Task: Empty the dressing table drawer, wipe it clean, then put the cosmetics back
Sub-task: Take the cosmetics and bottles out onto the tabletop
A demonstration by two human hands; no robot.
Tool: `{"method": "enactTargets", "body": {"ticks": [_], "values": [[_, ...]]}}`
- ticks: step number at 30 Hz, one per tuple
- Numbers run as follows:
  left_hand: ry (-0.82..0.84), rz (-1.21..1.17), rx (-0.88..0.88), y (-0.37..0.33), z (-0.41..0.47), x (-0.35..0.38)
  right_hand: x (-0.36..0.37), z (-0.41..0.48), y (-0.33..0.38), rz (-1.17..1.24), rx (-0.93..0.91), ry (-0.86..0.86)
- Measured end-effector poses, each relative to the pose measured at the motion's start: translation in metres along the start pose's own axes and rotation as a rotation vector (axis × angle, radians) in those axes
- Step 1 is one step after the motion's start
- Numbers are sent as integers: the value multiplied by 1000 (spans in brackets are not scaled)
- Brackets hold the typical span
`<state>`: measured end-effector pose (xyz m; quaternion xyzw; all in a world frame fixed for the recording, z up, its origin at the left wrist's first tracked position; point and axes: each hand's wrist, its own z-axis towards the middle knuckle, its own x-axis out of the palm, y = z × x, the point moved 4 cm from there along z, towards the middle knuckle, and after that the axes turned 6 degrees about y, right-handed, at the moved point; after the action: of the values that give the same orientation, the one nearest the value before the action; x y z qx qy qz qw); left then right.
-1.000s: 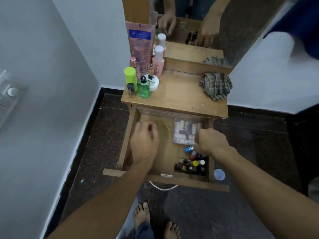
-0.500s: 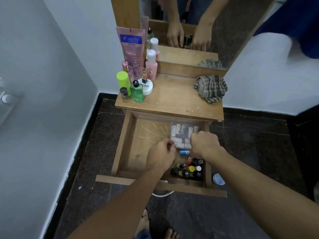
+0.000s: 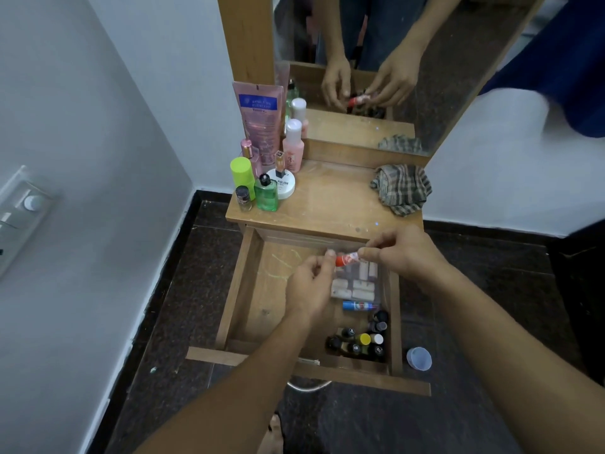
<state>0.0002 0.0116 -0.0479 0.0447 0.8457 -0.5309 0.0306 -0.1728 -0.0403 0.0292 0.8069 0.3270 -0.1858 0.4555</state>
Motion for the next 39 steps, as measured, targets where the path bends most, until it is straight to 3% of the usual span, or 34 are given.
{"method": "enactTargets", "body": {"ticks": [7,12,20,25,39], "values": [[-8,-539,-40,-44,22,5,-3,13,36,347,-163,-206],[-53,-727,-82,-70,39,2,12,33,63,254,-314,-295],[-86,-546,-74,-58,54,3,14,98,100,154,-253,-484],[-66,-469,30,-44,60,3,21,133,123,33,-217,-485],[-17,-387,129,-33,72,-5,41,146,115,-8,-272,-553]]}}
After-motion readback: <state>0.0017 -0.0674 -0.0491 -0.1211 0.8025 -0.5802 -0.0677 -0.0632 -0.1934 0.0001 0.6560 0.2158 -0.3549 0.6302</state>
